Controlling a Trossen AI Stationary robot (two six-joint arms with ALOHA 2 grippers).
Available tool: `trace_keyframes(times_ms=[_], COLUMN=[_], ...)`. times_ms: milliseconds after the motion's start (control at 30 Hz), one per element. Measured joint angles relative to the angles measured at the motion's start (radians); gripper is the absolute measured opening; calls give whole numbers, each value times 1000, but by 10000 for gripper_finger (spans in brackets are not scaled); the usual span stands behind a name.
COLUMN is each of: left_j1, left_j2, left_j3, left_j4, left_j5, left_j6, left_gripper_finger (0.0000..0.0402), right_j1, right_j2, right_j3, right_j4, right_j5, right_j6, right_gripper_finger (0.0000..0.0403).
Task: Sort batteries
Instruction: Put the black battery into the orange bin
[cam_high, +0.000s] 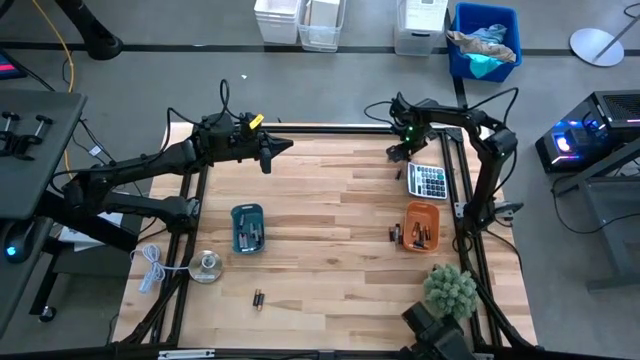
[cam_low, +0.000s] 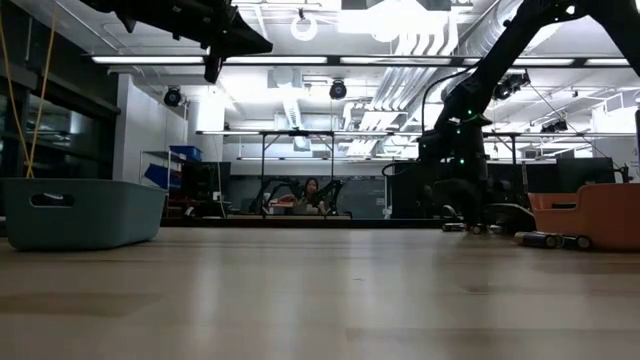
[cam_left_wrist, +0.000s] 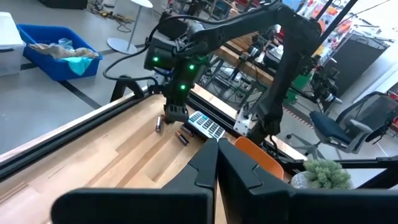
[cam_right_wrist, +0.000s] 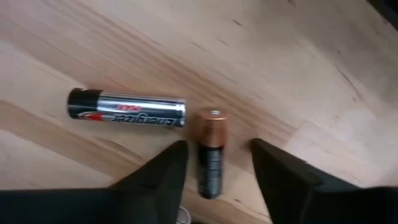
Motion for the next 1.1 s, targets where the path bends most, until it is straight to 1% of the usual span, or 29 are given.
trace_keyframes(times_ms=[67, 100, 167, 200, 267, 333, 500, 633, 767, 900, 967, 1033, 1100], left_j1=[0, 0, 0, 0, 0, 0, 0, 0, 0, 0, 0, 0, 0], left_j2=[0, 0, 0, 0, 0, 0, 0, 0, 0, 0, 0, 0, 0], left_j3=[0, 0, 0, 0, 0, 0, 0, 0, 0, 0, 0, 0, 0], left_j4=[3, 3, 5, 9, 24, 34, 47, 47, 47, 46, 46, 46, 46], left_j5=[-1, -1, -1, -1, -2, -2, -3, -3, -3, -3, -3, -3, -2], left_j6=[0, 0, 0, 0, 1, 1, 43, 63, 76, 99, 99, 99, 99], left_gripper_finger=[0, 0, 0, 0, 0, 0, 0, 0, 0, 0, 0, 0, 0], right_j1=[15, 24, 40, 45, 59, 80, 138, 248, 449, 714, 830, 931, 1011], right_j2=[4, 5, 4, -1, -21, -72, -260, -443, -578, -628, -649, -662, -669], right_j3=[1, 1, 4, 4, 0, -2, 0, 0, -1, -16, -70, -165, -272], right_j4=[-1, -2, -10, -15, -18, -27, -88, -171, -314, -483, -508, -490, -425], right_j5=[11, 17, 24, 22, 10, -3, -37, -98, -108, -53, -56, -118, -184], right_j6=[12, 15, 17, 15, 37, 52, 112, 220, 399, 658, 798, 929, 1038], right_gripper_finger=[146, 118, 48, 33, 33, 34, 33, 33, 33, 33, 33, 33, 33])
